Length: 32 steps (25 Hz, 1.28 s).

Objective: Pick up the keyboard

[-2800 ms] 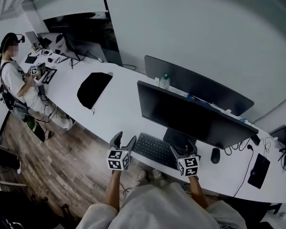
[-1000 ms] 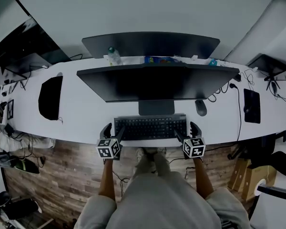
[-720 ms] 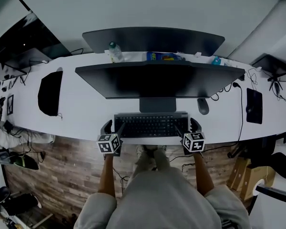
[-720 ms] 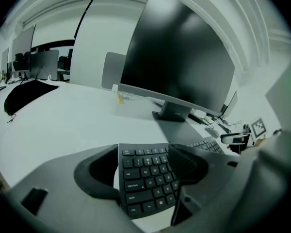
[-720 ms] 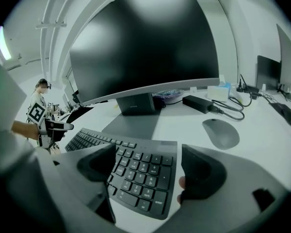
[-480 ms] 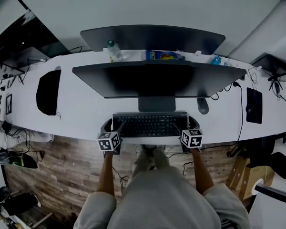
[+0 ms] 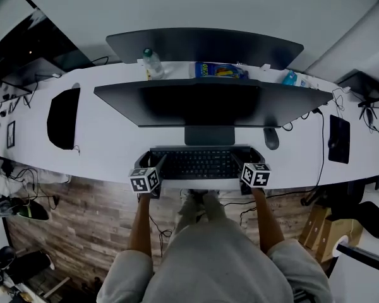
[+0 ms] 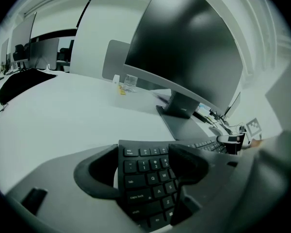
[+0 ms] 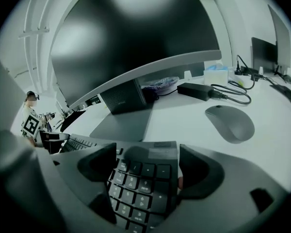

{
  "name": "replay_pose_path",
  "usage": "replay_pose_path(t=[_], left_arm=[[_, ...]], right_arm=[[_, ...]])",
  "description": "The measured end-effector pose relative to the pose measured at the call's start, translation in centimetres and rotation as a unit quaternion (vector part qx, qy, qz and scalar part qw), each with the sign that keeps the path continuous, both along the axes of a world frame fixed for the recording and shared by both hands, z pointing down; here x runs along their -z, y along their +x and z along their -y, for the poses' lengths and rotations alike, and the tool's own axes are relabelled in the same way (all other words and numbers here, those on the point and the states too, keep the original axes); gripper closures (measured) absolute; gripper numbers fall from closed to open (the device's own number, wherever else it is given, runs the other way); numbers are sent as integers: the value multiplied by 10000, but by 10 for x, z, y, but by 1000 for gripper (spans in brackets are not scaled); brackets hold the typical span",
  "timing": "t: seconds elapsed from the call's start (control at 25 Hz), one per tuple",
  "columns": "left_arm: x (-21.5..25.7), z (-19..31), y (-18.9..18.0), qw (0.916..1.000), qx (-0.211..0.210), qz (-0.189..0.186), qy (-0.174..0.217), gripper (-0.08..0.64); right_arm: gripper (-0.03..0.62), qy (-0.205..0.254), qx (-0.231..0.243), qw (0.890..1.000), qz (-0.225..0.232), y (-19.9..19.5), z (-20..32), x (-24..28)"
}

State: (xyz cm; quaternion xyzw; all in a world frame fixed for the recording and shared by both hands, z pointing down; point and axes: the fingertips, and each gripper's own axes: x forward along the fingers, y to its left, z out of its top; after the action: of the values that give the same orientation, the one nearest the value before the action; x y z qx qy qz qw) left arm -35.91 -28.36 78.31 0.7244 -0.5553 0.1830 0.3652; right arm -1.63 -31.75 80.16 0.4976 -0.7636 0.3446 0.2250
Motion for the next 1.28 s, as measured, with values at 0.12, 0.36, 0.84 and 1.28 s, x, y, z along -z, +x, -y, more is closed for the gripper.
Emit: replay_pose_path(t=[0.12,0.36,0.84,1.28], left_arm=[[-3,3,0,10000,14,-7,-10,258],[-9,6,-2,9999,107,-103,-38,258],[-17,12,-1,9994,121,-273,-162,257],[-16,11,-2,9986,263,-432,-185,258]], right_arm=[[196,-55,46,10000,-51,-2,2,-4],[206,-108,37,9999,-29,-2,3,-6],[239,-120,-68,9999,-18,0,7,-7],[239,-95,-90,9999,-22,-2,5,-6]])
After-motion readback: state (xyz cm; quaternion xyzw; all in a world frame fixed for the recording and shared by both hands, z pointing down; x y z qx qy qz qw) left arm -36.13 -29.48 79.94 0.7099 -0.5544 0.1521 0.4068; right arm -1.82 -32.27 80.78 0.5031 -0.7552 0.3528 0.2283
